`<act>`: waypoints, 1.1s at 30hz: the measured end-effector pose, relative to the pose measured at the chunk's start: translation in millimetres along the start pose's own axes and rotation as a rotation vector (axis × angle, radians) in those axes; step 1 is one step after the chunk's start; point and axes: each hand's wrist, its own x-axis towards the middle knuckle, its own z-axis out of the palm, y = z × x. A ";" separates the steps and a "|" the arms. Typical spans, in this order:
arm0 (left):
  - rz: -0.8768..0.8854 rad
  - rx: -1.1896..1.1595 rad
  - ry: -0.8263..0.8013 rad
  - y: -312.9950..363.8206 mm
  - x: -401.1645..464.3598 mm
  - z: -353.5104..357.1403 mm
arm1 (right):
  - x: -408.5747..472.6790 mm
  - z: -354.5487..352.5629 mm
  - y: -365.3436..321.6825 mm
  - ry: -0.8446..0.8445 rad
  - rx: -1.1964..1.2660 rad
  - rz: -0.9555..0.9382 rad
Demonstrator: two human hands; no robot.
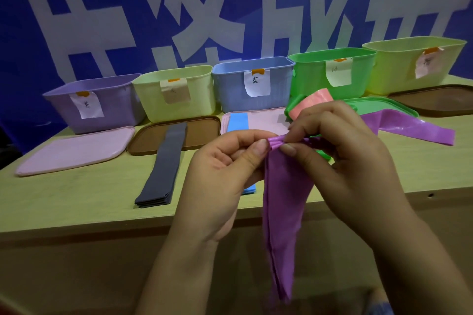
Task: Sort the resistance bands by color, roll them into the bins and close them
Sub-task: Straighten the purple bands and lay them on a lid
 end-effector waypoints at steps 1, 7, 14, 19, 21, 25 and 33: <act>0.000 0.002 0.002 -0.1 0.1 0.2 | -0.1 0.0 -0.1 0.002 0.000 -0.001; 0.016 -0.026 -0.008 -1.5 0.0 1.4 | -0.6 1.7 0.6 0.018 0.005 0.004; 0.112 0.013 -0.072 -2.9 -1.2 0.4 | -0.9 2.0 -0.3 0.049 -0.010 0.022; 0.214 0.106 0.015 -7.0 0.2 1.6 | -1.4 4.7 -0.7 0.064 -0.011 0.025; 0.251 0.098 0.022 -8.5 0.3 0.3 | -0.4 2.0 0.0 0.071 -0.017 0.025; 0.282 0.055 0.026 -7.0 1.5 -5.5 | 2.3 -10.1 0.5 0.043 0.044 0.099; 0.372 0.046 0.004 -7.4 1.5 -4.3 | 3.4 -15.2 -5.9 0.002 0.409 0.355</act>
